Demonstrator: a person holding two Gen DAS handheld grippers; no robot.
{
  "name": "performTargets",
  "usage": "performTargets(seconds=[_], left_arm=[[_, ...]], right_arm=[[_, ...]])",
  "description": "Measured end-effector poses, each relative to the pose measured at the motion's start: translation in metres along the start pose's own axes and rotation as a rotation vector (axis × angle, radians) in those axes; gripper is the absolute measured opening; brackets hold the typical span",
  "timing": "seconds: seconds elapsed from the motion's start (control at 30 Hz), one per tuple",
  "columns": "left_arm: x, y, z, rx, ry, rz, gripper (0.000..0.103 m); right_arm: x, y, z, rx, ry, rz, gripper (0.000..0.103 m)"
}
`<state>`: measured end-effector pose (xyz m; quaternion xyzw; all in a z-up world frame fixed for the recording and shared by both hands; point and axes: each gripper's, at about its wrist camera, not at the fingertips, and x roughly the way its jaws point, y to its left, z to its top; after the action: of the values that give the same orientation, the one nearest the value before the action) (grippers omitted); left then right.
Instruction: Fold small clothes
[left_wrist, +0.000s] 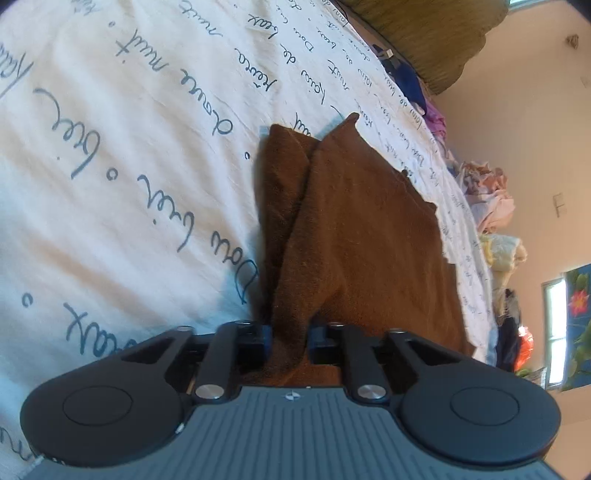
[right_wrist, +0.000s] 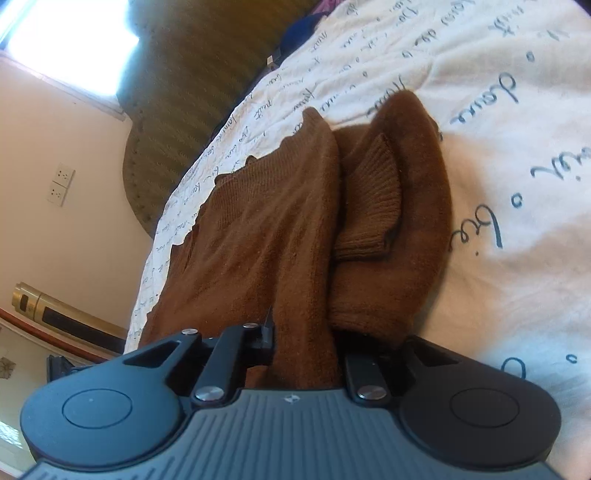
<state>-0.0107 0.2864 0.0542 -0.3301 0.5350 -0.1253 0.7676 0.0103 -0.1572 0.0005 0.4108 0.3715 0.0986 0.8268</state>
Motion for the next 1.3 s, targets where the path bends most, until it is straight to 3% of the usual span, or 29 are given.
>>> performTargets(seconds=[0.3, 0.43, 0.7, 0.9, 1.0, 1.13, 1.2, 1.23, 1.3], left_arm=[[-0.030, -0.022, 0.004, 0.045, 0.013, -0.026, 0.010], [-0.046, -0.028, -0.011, 0.082, 0.025, -0.037, 0.010], [-0.065, -0.006, -0.063, 0.083, 0.061, -0.060, 0.010], [-0.085, 0.017, -0.089, 0.054, 0.065, -0.085, 0.010], [-0.095, 0.026, -0.095, 0.042, 0.050, -0.097, 0.010], [-0.095, 0.046, -0.113, 0.013, 0.046, -0.067, 0.007], [-0.091, 0.061, -0.120, -0.011, 0.048, -0.037, 0.015], [-0.094, 0.069, -0.125, -0.026, 0.042, -0.056, 0.021], [-0.107, 0.072, -0.132, -0.019, 0.025, -0.045, 0.021]], right_arm=[[-0.040, 0.048, 0.011, -0.100, -0.022, 0.026, 0.011], [-0.052, 0.048, 0.002, -0.096, -0.006, 0.022, 0.011], [-0.082, 0.012, -0.055, -0.051, 0.038, 0.020, 0.011], [-0.120, 0.008, -0.100, -0.052, 0.025, 0.058, 0.011], [-0.124, 0.009, -0.114, -0.092, 0.022, 0.001, 0.011], [-0.113, -0.012, -0.120, -0.036, 0.030, -0.060, 0.023], [-0.118, -0.012, -0.120, -0.036, 0.025, -0.062, 0.028], [-0.124, -0.007, -0.120, -0.055, 0.021, -0.087, 0.034], [-0.144, 0.012, -0.124, -0.169, -0.021, -0.213, 0.049]])
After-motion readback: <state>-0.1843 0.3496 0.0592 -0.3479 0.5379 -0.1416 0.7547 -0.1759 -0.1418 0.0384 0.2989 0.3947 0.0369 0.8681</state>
